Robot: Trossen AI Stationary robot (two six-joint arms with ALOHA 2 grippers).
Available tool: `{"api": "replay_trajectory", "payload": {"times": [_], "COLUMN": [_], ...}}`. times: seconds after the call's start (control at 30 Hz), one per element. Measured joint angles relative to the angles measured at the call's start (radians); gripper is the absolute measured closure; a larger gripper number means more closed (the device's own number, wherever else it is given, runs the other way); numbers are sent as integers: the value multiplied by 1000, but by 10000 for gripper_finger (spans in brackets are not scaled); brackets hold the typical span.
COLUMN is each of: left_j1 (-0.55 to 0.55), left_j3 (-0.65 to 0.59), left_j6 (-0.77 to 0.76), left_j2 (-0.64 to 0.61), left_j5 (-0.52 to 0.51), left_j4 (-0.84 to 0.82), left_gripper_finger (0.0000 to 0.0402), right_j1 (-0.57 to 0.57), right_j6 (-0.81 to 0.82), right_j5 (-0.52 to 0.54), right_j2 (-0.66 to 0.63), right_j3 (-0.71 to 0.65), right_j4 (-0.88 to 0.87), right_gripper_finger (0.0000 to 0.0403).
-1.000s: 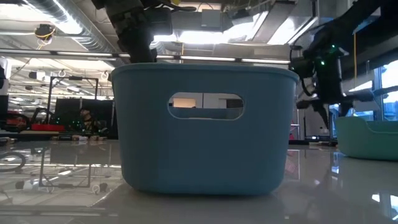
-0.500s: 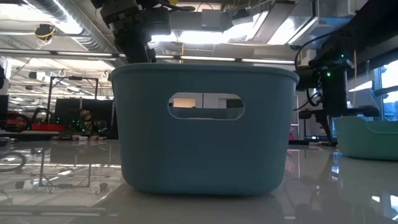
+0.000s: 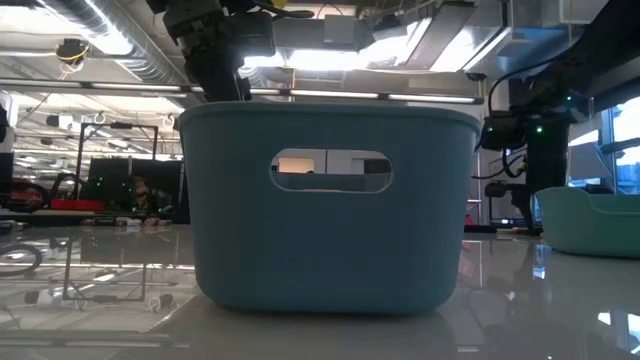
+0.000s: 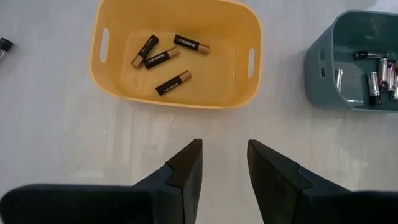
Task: Sort batteries
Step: Put the black battery into the yellow bin
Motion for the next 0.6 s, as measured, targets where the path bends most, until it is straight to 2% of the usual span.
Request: {"api": "replay_trajectory", "payload": {"times": [0.13,0.33,0.5,0.6], "left_j1": [0,0,0,0], "left_j3": [0,0,0,0], "left_j6": [0,-8,-27,-30], "left_j2": [0,0,0,0], "left_j5": [0,0,0,0], "left_j4": [2,6,5,5], "left_gripper_finger": [285,285,285,285], "right_j1": [-5,-4,-4,19], "right_j6": [-57,-129,-161,-184], "right_j5": [-1,0,-27,-61], "right_j2": [0,2,1,-21], "right_j3": [-6,-7,-7,-8], "right_j4": [-3,-7,-3,12], "right_gripper_finger": [293,385,374,387]}}
